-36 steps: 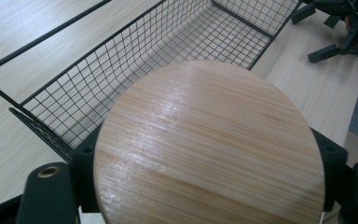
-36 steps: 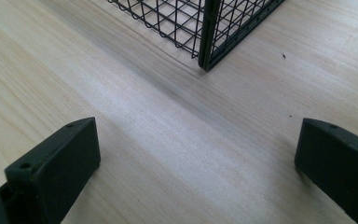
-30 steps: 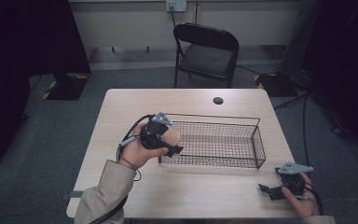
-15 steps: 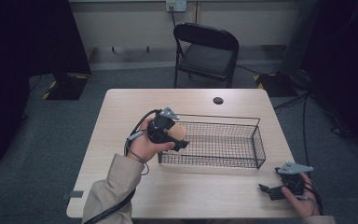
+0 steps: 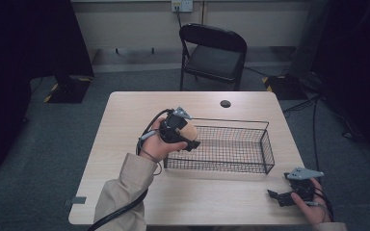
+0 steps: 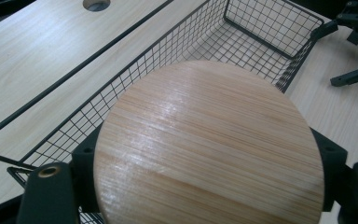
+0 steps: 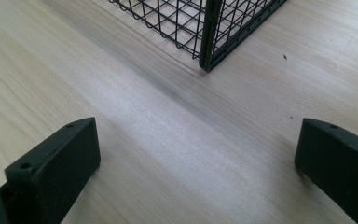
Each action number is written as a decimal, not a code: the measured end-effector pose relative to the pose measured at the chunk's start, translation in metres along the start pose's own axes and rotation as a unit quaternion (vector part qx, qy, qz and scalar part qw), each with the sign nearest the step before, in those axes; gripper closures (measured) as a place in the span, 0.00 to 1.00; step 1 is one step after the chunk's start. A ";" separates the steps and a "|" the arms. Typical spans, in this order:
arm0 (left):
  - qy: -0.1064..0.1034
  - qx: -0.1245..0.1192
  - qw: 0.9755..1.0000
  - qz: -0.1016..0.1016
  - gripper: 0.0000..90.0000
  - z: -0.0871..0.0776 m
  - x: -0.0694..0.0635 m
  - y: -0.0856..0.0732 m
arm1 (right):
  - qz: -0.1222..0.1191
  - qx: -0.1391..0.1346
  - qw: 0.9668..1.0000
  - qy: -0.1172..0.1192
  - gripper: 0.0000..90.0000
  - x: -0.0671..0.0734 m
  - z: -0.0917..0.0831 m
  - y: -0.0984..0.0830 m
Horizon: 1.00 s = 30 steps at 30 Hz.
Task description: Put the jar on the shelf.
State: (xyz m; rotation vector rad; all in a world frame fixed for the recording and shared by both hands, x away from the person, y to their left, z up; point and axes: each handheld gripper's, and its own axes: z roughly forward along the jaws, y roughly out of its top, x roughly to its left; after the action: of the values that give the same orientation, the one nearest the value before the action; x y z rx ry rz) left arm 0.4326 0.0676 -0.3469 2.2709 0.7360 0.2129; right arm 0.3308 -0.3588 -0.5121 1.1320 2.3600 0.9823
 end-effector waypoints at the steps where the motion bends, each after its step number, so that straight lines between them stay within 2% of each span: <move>1: 0.000 0.001 1.000 0.000 0.26 0.001 0.000 0.000 | 0.000 0.000 1.000 0.000 0.00 0.000 0.000 0.000; 12: -0.003 0.006 1.000 0.001 0.26 0.019 -0.002 0.006 | -0.001 0.000 1.000 0.001 0.00 0.000 0.000 0.000; 18: -0.004 0.009 1.000 -0.007 0.26 0.030 0.000 0.006 | -0.001 0.000 1.000 0.001 0.00 0.000 0.000 0.000; 30: 0.007 0.010 1.000 -0.015 0.26 0.048 0.005 0.005 | -0.003 0.000 1.000 0.003 0.00 0.000 0.000 0.000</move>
State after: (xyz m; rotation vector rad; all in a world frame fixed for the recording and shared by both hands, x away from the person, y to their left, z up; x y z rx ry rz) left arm 0.4554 0.0393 -0.3782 2.2782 0.7814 0.2084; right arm 0.3313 -0.3588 -0.5121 1.1235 2.3658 0.9846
